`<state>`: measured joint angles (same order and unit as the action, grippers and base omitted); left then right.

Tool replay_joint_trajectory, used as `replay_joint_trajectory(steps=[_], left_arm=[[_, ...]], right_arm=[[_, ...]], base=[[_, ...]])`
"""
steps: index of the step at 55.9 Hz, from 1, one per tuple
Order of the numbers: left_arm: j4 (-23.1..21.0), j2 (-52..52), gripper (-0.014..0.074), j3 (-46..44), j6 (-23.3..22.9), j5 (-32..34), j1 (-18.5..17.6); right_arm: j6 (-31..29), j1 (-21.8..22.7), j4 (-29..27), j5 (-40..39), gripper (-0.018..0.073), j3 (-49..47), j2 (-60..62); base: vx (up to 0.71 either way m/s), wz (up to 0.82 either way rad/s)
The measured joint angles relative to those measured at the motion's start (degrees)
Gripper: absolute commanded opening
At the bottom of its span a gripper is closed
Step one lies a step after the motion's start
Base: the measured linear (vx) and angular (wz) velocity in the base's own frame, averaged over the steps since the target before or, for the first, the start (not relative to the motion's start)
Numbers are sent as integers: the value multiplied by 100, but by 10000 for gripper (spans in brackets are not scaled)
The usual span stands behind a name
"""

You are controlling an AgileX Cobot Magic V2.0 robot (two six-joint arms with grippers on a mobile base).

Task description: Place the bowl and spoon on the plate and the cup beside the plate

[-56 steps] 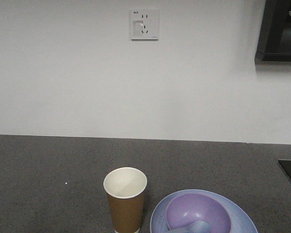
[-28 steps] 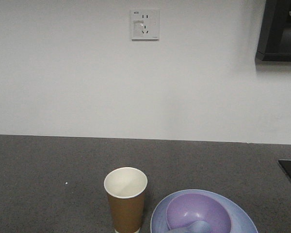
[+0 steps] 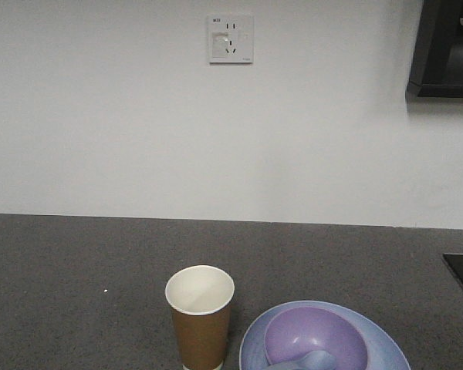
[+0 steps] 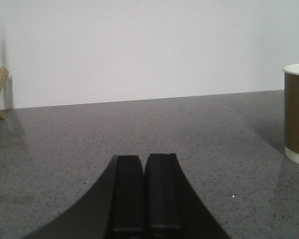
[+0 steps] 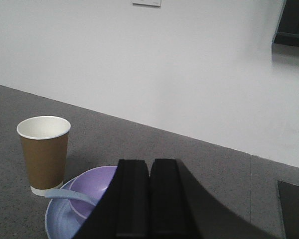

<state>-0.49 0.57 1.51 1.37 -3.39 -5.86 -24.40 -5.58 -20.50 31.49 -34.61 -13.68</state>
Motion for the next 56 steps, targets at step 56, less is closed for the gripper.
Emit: replay_joint_trajectory(steps=[56], left_arm=[[0, 0, -4, 0, 0, 0, 0]], right_arm=[[1926, 0, 1416, -696, -8, 668, -69]], base=[[0, 0]])
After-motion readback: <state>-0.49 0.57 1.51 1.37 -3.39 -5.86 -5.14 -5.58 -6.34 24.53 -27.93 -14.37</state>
